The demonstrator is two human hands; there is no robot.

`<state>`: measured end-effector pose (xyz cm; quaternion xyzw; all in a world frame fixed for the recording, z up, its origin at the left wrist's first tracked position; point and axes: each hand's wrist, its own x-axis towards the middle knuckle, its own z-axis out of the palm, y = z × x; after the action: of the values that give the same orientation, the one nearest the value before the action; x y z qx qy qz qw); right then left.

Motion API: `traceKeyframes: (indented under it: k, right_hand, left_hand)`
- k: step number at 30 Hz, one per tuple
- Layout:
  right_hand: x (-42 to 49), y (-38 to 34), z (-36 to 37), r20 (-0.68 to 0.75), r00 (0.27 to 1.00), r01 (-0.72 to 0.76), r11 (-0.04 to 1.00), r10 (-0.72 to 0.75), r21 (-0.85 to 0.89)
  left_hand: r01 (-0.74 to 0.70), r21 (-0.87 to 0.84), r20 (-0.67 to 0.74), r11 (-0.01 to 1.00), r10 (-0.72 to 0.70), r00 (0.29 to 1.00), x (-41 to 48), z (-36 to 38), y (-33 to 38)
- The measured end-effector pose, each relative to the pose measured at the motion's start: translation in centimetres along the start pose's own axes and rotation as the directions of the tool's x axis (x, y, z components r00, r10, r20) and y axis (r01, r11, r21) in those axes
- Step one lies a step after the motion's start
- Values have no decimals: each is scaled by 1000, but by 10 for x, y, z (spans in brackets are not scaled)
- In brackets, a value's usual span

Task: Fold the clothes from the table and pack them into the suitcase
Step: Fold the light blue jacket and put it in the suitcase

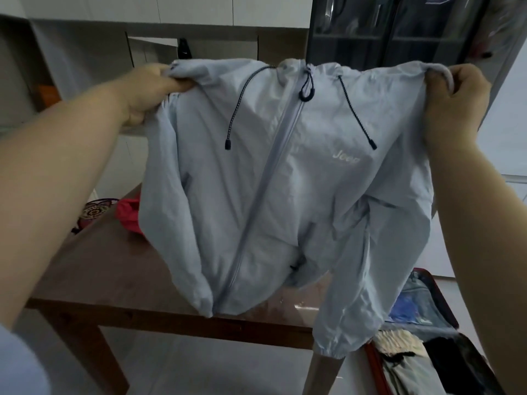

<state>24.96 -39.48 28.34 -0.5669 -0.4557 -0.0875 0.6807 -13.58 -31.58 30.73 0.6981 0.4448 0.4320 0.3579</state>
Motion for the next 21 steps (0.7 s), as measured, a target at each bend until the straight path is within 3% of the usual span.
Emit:
traceKeyframes:
  k: [5, 8, 13, 18, 21]
  right_hand:
    - [19, -9, 5, -41, 999, -5, 1000, 5, 11]
    - [35, -9, 12, -55, 998, -34, 999, 33, -10]
    - [47, 16, 40, 41, 994, -95, 989, 100, -109]
    - [57, 38, 71, 86, 993, -48, 945, 79, -322]
    - [68, 47, 96, 247, 961, 20, 864, 122, -504]
  left_hand:
    - [-201, 157, -140, 967, 223, 965, 14, 1, 4]
    - [-242, 316, -119, 917, 291, 949, 24, 2, 2]
    - [-165, 537, -17, 828, 206, 978, 48, 7, -28]
    - [-158, 504, -53, 849, 212, 976, 87, 2, -72]
    - [-145, 530, -50, 835, 201, 978, 117, -1, -95]
